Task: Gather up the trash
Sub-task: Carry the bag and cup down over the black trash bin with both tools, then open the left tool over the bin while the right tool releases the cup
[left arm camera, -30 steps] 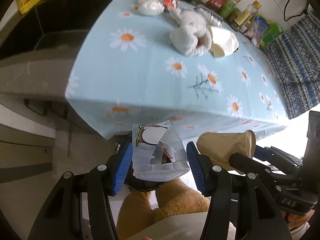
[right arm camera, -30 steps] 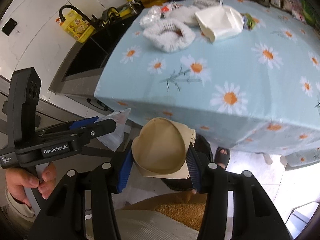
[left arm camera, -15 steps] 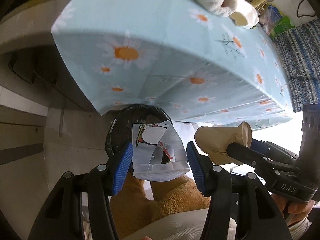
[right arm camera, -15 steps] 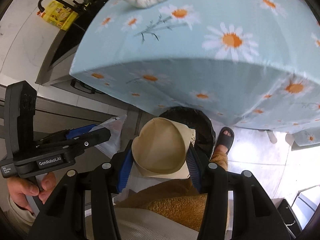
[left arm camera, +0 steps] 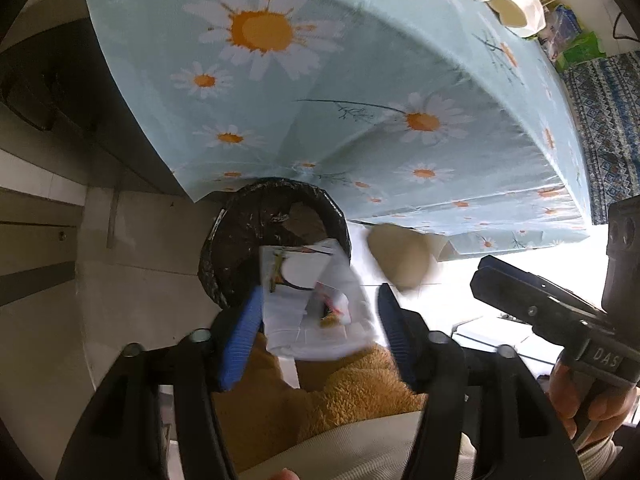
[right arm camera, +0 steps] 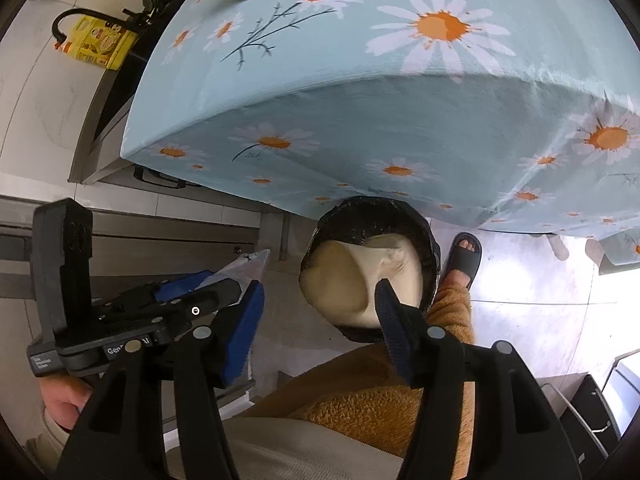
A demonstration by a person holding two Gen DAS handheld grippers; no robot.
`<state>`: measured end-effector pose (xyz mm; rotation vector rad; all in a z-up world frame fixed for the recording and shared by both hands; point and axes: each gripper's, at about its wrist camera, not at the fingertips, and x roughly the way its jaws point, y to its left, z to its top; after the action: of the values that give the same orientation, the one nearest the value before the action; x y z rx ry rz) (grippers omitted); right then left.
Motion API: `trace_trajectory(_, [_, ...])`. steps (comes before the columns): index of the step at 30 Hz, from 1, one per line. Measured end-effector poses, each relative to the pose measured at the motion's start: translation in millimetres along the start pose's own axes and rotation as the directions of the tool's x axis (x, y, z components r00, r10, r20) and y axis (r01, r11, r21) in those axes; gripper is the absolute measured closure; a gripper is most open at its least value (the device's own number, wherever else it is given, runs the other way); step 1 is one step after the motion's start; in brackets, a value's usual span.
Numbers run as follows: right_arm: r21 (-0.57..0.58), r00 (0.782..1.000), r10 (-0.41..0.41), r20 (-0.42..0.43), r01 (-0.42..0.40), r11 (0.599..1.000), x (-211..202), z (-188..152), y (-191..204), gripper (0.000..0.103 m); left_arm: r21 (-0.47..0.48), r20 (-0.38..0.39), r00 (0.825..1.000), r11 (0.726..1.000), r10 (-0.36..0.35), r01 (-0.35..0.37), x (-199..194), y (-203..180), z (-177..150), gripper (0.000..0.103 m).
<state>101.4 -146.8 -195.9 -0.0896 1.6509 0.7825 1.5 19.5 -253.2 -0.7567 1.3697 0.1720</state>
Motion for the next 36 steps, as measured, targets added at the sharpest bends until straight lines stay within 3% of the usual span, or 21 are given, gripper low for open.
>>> trace_trajectory(16, [0.013, 1.0, 0.012, 0.025, -0.012, 1.0, -13, 6, -5, 0.041, -0.019, 0.019, 1.0, 1.0, -0.004, 0.005, -10, 0, 7, 0.032])
trace_trajectory(28, [-0.011, 0.993, 0.012, 0.12, -0.011, 1.0, -50, 7, 4, 0.041, 0.044, 0.095, 0.995, 0.999, -0.016, 0.011, -52, -20, 10, 0.032])
trace_trajectory(36, [-0.006, 0.976, 0.021, 0.219, -0.02, 1.0, -85, 7, 9, 0.041, 0.16, 0.177, 0.983, 0.987, -0.045, 0.016, -90, -46, 9, 0.033])
